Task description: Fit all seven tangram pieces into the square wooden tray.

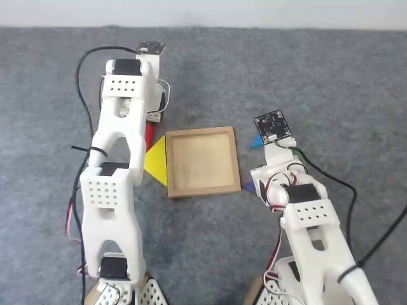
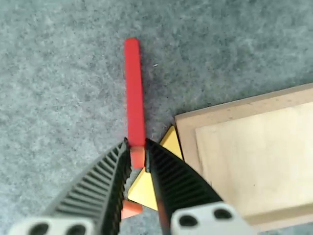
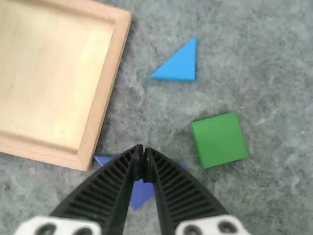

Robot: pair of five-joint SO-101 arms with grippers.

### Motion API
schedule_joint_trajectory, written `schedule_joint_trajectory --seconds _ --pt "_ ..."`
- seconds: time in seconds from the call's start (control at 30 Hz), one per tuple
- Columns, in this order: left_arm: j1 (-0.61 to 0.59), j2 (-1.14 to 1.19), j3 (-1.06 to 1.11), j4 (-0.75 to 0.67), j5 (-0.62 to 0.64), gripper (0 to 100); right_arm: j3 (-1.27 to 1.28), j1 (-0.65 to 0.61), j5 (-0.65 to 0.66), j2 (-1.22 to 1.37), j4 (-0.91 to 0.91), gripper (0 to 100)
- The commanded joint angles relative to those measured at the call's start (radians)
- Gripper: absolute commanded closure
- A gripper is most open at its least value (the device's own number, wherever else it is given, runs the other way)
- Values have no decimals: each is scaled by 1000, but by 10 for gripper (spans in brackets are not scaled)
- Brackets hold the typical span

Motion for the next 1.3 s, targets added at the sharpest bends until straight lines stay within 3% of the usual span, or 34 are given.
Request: schedule_joint_trajectory --seconds 0.0,0.17,0.37,0.6,0.73,0.97,1.27 --pt "11 40 21 17 -29 987 -12 10 -5 -68 -4 990" --pt "9 41 22 17 -32 986 -6 10 -5 -82 -4 990" --pt "-5 43 25 17 -31 876 -6 10 -5 -79 -5 990" --pt "-9 52 24 -5 -32 881 -6 8 -5 -79 -5 990" --pt "-5 58 24 -38 -26 996 -6 8 -5 -79 -5 990" --pt "-11 35 4 -44 43 989 -6 8 -5 -79 -7 990" --pt "25 -238 28 74 43 990 -6 10 -3 -77 -7 990"
